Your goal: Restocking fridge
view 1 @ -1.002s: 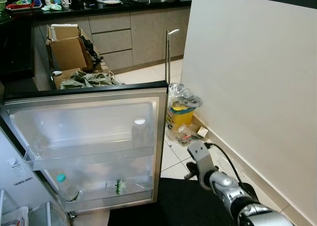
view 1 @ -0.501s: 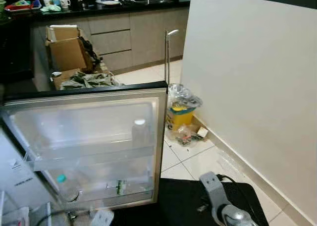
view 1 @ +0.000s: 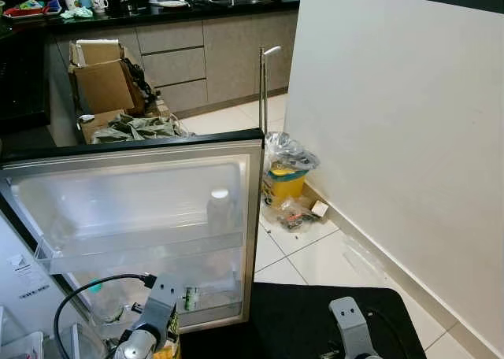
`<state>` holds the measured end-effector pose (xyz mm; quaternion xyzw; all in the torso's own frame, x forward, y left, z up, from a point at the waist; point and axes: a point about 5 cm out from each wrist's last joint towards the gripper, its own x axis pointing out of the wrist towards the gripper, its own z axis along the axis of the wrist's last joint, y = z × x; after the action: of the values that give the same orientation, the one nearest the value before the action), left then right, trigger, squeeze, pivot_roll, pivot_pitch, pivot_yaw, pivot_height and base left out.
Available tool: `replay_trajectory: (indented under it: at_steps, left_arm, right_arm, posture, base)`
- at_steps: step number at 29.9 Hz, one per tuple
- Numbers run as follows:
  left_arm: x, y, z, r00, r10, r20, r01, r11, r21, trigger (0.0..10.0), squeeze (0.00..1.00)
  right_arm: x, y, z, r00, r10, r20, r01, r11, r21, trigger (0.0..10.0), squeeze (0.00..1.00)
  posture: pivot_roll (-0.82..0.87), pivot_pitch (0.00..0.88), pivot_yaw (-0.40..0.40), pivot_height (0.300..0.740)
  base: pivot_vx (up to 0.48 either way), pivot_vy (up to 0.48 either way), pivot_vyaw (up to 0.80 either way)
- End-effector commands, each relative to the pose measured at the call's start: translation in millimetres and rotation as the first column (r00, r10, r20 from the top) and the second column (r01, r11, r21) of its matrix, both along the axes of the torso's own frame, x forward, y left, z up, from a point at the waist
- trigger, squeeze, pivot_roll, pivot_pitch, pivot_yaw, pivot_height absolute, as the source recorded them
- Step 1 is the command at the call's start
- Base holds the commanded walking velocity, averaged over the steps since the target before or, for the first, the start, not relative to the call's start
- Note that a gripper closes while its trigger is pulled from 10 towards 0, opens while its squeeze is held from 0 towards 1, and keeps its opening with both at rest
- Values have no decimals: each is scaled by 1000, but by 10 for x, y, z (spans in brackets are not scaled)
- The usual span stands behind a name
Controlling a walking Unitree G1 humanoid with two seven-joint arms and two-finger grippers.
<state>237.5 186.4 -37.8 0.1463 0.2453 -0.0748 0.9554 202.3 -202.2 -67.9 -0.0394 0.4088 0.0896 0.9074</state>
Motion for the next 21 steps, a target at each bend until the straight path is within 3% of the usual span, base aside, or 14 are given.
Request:
replay_trajectory:
  at_steps: [1,7,11,14,19,21]
  left_arm:
    - [55,27,52,998,45,42,-45,999,-12,10000,0]
    - [65,147,88,988,135,80,-134,991,-10,10000,0]
    - [80,221,119,974,206,98,-201,978,-56,10000,0]
    - [101,207,148,973,200,118,-191,978,-89,10000,0]
    - [214,147,253,973,148,176,-131,986,-106,10000,0]
    - [244,145,278,973,137,185,-120,988,-101,10000,0]
  right_arm:
    - [-41,12,-25,1000,-14,-17,14,1000,19,10000,0]
    - [-1,23,-5,999,-42,-8,42,998,55,10000,0]
    - [41,21,20,998,-62,3,61,995,81,10000,0]
    - [64,-45,44,996,-91,11,90,993,78,10000,0]
    - [171,-312,169,978,-200,60,195,977,88,10000,0]
    - [214,-343,208,981,-181,74,175,981,84,10000,0]
  posture:
    - [-25,0,9,740]
    - [-29,0,12,740]
    - [-30,2,11,740]
    - [-37,11,14,740]
    - [-47,23,-1,740]
    - [-38,27,-15,735]
  base:
    - [0,0,0]
    - [0,0,0]
    - [0,0,0]
    - [0,0,0]
    - [0,0,0]
    - [0,0,0]
